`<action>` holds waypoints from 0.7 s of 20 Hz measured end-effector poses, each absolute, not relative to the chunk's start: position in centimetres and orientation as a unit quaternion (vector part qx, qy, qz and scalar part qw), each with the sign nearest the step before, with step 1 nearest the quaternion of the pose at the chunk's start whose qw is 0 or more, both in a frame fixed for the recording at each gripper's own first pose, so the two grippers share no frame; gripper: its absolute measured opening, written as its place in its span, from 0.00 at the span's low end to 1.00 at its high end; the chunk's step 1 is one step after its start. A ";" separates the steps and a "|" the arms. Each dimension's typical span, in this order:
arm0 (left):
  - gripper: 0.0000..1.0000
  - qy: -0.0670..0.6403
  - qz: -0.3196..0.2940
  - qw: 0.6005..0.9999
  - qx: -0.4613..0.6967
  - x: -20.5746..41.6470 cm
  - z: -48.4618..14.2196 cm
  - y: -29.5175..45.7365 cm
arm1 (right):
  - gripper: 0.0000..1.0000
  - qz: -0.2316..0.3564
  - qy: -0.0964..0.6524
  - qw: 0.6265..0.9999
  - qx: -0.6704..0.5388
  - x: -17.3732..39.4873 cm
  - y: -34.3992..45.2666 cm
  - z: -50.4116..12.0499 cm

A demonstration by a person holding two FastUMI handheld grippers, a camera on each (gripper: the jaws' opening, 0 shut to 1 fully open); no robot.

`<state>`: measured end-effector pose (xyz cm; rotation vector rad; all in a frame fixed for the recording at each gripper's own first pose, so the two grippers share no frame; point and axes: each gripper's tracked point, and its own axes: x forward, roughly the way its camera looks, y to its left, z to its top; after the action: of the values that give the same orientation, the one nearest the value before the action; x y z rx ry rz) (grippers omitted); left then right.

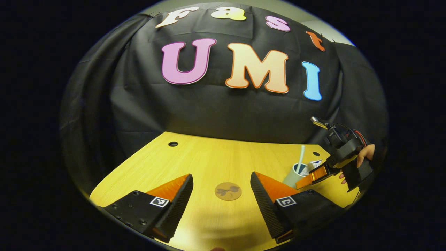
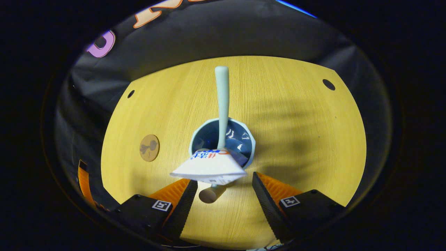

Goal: Put the toothbrush and toothpaste on the desktop into the cup, then pick up the cup and place it on the coaster on the desktop.

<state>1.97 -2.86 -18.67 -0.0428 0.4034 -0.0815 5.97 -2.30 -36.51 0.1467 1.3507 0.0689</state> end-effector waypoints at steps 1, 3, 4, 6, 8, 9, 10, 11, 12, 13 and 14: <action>0.95 0.203 -0.035 0.978 -0.023 1.8 -18.9 -2.1 | 0.97 0.032 0.631 0.772 0.063 6.0 -2.1 -37.0; 0.95 0.208 -0.023 0.978 -0.025 1.5 -19.2 -0.7 | 0.87 0.038 0.646 0.760 0.068 5.7 -1.1 -37.7; 0.95 0.207 -0.020 0.978 -0.025 1.5 -19.3 0.0 | 0.82 0.036 0.651 0.756 0.064 5.5 -1.1 -38.0; 0.95 0.209 -0.015 0.977 -0.026 1.4 -19.6 0.9 | 0.71 0.029 0.655 0.754 0.050 5.6 -1.6 -38.5; 0.95 0.210 -0.013 0.977 -0.028 1.3 -19.9 1.6 | 0.60 0.023 0.661 0.748 0.048 5.4 -1.6 -38.9; 0.95 0.213 -0.012 0.977 -0.028 1.3 -20.0 1.9 | 0.54 0.020 0.664 0.746 0.044 5.4 -1.8 -39.1; 0.95 0.214 -0.012 0.976 -0.028 1.3 -20.1 2.1 | 0.49 0.014 0.667 0.744 0.038 5.4 -2.2 -39.2; 0.95 0.213 -0.013 0.977 -0.028 1.3 -20.1 2.3 | 0.44 0.014 0.669 0.743 0.028 5.4 -2.4 -39.6; 0.95 0.213 -0.014 0.977 -0.028 1.4 -20.2 2.5 | 0.38 0.020 0.673 0.739 0.020 5.2 -2.6 -39.5; 0.95 0.213 -0.016 0.977 -0.028 1.6 -20.2 2.5 | 0.33 0.022 0.672 0.740 0.010 5.2 -2.8 -39.4; 0.95 0.213 -0.017 0.977 -0.028 1.7 -20.3 2.7 | 0.27 0.025 0.670 0.742 0.002 5.2 -2.8 -39.4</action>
<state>1.67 2.68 -20.25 -0.0559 0.4288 -0.0346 5.20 -2.83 -39.40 0.0047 1.4693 0.0552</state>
